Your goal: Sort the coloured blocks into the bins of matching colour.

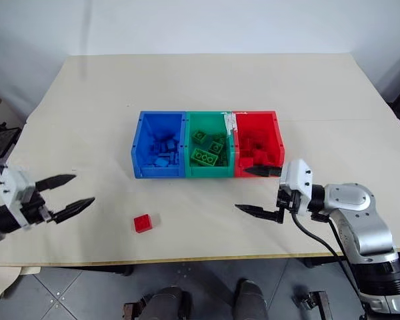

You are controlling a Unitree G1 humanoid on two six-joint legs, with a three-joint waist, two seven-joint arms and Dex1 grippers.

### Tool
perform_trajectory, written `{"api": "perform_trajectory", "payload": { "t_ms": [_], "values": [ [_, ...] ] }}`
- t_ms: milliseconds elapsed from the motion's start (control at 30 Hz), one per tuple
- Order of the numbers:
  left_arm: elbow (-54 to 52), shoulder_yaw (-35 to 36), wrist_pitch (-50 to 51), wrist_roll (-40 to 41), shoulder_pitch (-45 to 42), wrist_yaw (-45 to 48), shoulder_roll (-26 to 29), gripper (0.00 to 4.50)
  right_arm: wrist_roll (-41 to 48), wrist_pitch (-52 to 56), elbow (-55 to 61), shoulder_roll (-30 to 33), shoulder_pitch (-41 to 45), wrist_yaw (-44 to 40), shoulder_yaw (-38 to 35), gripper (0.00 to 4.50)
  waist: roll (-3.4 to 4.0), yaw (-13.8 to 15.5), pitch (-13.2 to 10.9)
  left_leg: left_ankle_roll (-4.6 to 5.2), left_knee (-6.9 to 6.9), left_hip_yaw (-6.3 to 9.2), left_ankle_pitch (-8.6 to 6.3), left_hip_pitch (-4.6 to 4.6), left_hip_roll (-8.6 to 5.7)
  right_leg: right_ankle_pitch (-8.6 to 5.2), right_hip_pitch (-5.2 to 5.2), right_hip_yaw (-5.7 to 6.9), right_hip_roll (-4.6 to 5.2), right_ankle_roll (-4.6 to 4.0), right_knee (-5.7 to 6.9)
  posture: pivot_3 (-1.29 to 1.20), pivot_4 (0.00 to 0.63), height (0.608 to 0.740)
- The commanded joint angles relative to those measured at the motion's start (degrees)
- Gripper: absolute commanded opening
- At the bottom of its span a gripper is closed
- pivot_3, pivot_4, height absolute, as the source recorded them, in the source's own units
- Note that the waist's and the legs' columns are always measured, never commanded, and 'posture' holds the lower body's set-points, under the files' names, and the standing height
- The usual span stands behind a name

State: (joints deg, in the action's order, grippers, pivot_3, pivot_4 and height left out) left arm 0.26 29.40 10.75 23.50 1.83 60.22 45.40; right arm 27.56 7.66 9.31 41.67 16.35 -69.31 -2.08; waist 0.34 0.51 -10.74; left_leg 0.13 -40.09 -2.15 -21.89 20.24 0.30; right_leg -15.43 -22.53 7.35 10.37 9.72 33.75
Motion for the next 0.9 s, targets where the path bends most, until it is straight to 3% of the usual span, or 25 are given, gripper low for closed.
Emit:
{"api": "perform_trajectory", "payload": {
  "t_ms": [33,300,500,633,867,900],
  "values": [
    [-6.4,-0.5,-0.8,1.7,2.8,2.3,1.3,4.49,0.1,-0.9,0.3,0.5,0.8,-1.7,0.0,4.50,0.00,-0.1,0.0,0.00,0.01,-0.01,0.00,0.00,0.00,0.00,0.00,-0.01,0.00,0.00,-0.01,0.00,0.150,0.740],
    [-22.1,-15.5,11.2,-1.0,1.9,1.0,7.1,4.49,0.5,0.0,2.0,4.2,-2.6,-5.7,-1.0,4.50,0.00,0.4,0.0,0.00,0.02,0.00,-0.01,-0.01,0.02,0.00,-0.01,-0.01,0.00,0.00,0.01,0.00,0.150,0.740],
    [-21.9,-25.8,16.0,-7.8,-3.2,-3.4,8.1,4.49,-0.2,-2.0,4.1,4.4,-5.4,-6.7,-0.4,4.50,0.01,0.3,0.0,0.00,0.03,-0.05,-0.01,-0.02,0.02,-0.01,-0.02,-0.04,-0.02,-0.02,0.02,0.00,0.150,0.740],
    [-20.8,-28.4,17.2,-9.8,-4.2,-4.3,8.3,3.63,-0.3,-2.7,4.7,5.2,-7.2,-7.2,-1.4,4.50,0.01,0.4,0.0,0.00,0.04,-0.06,-0.01,-0.02,0.02,-0.01,-0.02,-0.04,-0.03,-0.01,0.02,0.00,0.150,0.740],
    [-21.3,-28.9,14.4,-6.9,-6.6,-1.0,7.0,1.45,-1.0,-3.5,4.3,5.8,-9.9,-4.9,-3.9,4.50,0.01,0.6,0.0,0.00,0.04,-0.07,-0.01,-0.04,0.02,-0.01,-0.02,-0.06,-0.02,-0.01,0.01,0.00,0.150,0.740],
    [-22.0,-28.3,13.8,-5.1,-7.5,-0.3,5.9,1.45,-0.9,-2.9,4.4,5.8,-10.4,-3.5,-5.2,4.50,0.01,0.7,0.0,0.00,0.04,-0.08,-0.01,-0.03,0.02,-0.01,-0.02,-0.06,-0.02,-0.01,0.00,0.00,0.150,0.740]
  ]
}}
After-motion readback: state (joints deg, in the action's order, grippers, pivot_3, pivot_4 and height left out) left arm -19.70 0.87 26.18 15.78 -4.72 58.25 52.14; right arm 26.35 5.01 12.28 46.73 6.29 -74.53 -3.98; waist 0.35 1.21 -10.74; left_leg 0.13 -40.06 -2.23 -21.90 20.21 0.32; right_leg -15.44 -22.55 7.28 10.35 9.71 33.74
